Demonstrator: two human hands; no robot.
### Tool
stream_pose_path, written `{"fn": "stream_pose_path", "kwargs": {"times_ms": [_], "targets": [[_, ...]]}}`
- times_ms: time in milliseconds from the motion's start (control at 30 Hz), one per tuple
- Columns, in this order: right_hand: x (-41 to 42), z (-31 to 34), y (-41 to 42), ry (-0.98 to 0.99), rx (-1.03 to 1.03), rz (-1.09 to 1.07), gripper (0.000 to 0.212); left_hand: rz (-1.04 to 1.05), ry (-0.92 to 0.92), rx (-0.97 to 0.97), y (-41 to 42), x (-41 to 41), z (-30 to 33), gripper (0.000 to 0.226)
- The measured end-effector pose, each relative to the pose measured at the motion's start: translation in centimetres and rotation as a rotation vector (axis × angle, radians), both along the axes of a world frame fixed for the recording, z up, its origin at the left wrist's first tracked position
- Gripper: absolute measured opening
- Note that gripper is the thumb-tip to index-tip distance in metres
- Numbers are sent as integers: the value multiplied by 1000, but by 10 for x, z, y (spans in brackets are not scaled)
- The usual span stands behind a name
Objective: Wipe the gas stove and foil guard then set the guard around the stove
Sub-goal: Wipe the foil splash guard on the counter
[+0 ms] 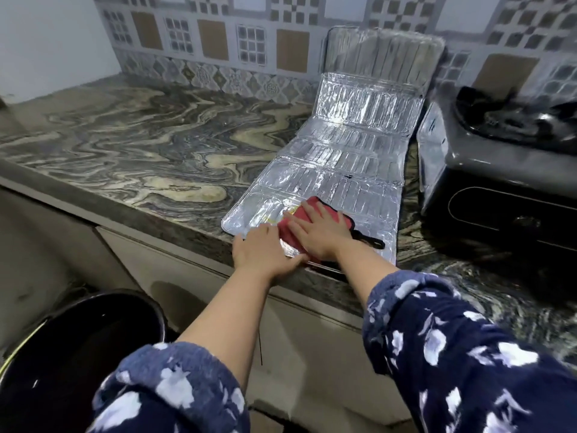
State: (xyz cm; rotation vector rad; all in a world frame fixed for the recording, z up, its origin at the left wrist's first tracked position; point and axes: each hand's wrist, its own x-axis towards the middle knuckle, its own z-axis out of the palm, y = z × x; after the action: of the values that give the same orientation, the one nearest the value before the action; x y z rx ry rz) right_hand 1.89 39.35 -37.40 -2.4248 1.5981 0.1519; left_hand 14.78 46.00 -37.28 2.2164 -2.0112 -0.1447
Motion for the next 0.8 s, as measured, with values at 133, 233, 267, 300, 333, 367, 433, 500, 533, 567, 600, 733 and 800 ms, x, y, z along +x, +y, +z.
{"fn": "stream_pose_path", "kwargs": {"times_ms": [133,233,267,300,333,367,433,500,533,567,600,733,800], "targets": [[0,-5,0,-45,-44,-45,62,29,-50,128,-6,42,7,116],[6,-6,0,-169,-90,-118,78,-10,-43,269,-10,59,2,131],[10,-6,0,-194,-87,-119,79,-21,-29,276,-11,59,0,131],[17,-6,-1,-206,-81,-99,78,-27,-20,281,-11,59,0,129],[24,-6,-2,-209,-77,-66,76,-30,-22,286,-11,59,-1,128],[32,-7,-4,-209,-80,-27,74,-30,-30,292,-11,59,-2,126],[45,-5,-10,-191,-95,39,68,-24,-38,305,-11,59,-4,126],[51,-4,-21,-162,-108,66,65,-18,-25,313,-12,60,-4,127],[52,-4,-28,-145,-107,57,65,-16,-21,319,-12,60,-3,128],[52,-3,-35,-129,-100,33,65,-14,-20,324,-11,59,-3,129],[51,-3,-44,-114,-94,-3,66,-13,-24,326,-11,58,-2,129],[36,-3,-76,-32,-79,-99,69,-6,-31,332,-11,58,-1,129],[26,-3,-85,-20,-78,-127,68,-6,-34,345,-11,58,0,129]]}}
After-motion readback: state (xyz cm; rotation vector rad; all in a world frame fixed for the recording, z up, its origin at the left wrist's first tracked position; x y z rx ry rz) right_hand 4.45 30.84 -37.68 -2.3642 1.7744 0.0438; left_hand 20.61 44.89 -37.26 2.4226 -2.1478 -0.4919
